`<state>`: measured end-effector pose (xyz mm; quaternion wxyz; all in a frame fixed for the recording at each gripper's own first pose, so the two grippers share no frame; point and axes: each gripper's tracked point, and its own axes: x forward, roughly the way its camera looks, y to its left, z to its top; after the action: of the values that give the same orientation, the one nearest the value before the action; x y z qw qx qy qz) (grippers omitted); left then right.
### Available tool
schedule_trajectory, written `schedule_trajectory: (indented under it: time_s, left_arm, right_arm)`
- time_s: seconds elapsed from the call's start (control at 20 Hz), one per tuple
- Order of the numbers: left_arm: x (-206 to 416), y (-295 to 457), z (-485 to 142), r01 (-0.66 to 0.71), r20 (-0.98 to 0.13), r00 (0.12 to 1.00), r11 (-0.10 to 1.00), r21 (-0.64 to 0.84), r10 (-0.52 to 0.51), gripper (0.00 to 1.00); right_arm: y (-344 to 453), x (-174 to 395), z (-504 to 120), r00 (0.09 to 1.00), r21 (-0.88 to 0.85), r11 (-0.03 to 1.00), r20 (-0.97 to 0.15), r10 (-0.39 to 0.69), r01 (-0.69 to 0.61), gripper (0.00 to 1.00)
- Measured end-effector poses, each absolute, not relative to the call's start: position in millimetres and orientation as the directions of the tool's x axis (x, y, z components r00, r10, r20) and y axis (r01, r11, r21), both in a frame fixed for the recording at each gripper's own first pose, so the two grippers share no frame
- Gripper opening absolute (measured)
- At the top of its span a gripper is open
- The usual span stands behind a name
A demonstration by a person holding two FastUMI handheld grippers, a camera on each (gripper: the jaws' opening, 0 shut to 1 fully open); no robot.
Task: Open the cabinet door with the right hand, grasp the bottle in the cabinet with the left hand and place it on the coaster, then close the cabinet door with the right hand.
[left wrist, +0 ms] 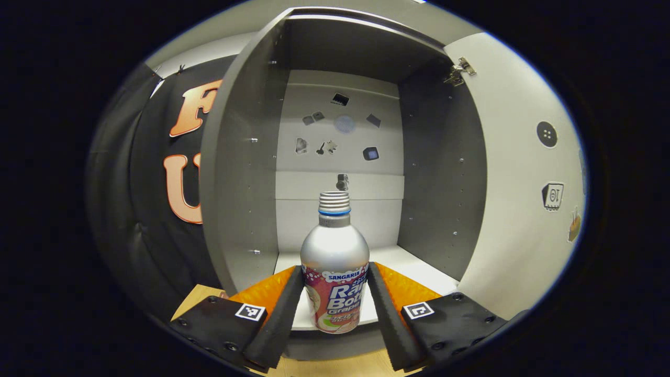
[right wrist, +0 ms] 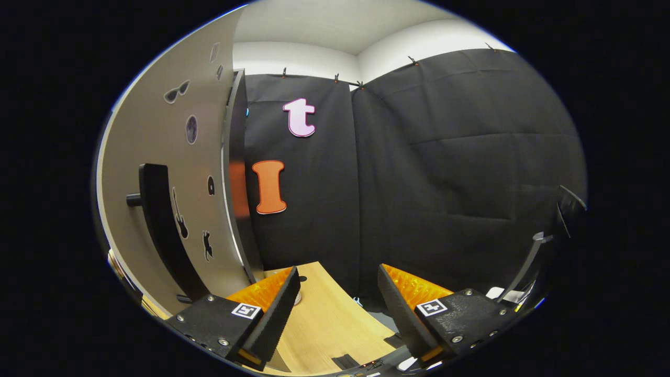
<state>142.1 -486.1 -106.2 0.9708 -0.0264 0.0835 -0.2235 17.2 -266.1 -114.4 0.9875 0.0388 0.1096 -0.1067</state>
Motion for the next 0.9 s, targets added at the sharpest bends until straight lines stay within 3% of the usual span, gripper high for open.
schedule_trajectory:
  time_s: [0.05, 0.1, 0.4, 0.9]
  left_arm:
    - [133.0, -478.6, -104.9, 0.435, -0.148, 0.884, 0.896, -0.089, -0.444, 0.8]
    - [125.9, -470.1, -102.3, 0.435, -0.144, 0.885, 0.896, -0.088, -0.443, 0.81]
    - [92.9, -396.3, -108.2, 0.381, -0.133, 0.913, 0.922, -0.067, -0.386, 0.8]
    - [50.5, -305.3, -169.0, 0.326, -0.182, 0.925, 0.942, -0.076, -0.335, 0.81]
  right_arm:
    - [-264.6, 15.9, -114.4, 0.952, 0.053, 0.973, -0.226, -0.208, 0.225, 0.97]
    - [-262.0, 14.4, -114.3, 0.951, 0.052, 0.972, -0.225, -0.211, 0.228, 0.93]
    - [-245.3, 4.6, -119.9, 0.947, 0.046, 0.971, -0.235, -0.219, 0.236, 0.93]
    - [-235.1, -12.6, -124.5, 0.936, 0.046, 0.959, -0.234, -0.262, 0.28, 0.93]
